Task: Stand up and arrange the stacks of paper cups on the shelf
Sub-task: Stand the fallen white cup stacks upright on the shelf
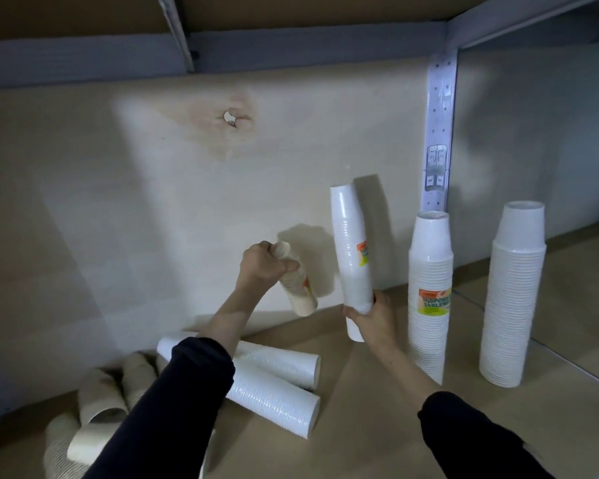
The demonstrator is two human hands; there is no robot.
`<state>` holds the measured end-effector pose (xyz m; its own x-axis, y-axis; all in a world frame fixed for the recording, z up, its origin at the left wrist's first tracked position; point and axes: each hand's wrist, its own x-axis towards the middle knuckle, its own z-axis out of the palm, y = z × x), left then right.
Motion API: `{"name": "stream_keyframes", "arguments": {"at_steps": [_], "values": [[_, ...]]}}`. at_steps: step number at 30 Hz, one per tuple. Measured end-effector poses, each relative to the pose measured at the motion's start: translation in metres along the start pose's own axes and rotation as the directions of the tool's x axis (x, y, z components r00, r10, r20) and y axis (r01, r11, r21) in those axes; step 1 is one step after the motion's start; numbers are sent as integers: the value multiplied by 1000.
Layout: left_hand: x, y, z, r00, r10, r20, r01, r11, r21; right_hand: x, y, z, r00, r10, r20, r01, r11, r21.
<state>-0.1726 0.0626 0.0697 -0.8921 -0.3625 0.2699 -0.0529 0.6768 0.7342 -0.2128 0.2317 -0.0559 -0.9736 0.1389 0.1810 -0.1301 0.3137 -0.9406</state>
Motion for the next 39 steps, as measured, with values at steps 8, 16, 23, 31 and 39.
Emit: {"name": "stream_keyframes", "arguments": {"at_steps": [8,16,23,31,39], "values": [[6,-3,39,991,-39,130,23,992,123,5,22,8,1000,13,-13,-13,998,-53],[8,-10,53,989,-74,129,57,989,136,5,30,9,997,71,-36,-73,995,-72],[2,-10,55,993,-76,94,67,993,102,4,24,11,993,112,-21,-114,990,-82],[-5,-9,49,988,-75,139,57,991,125,4,16,0,983,179,50,-170,976,-138],[-13,-6,44,988,-70,137,54,992,119,-3,16,-7,983,164,77,-149,975,-166]]}}
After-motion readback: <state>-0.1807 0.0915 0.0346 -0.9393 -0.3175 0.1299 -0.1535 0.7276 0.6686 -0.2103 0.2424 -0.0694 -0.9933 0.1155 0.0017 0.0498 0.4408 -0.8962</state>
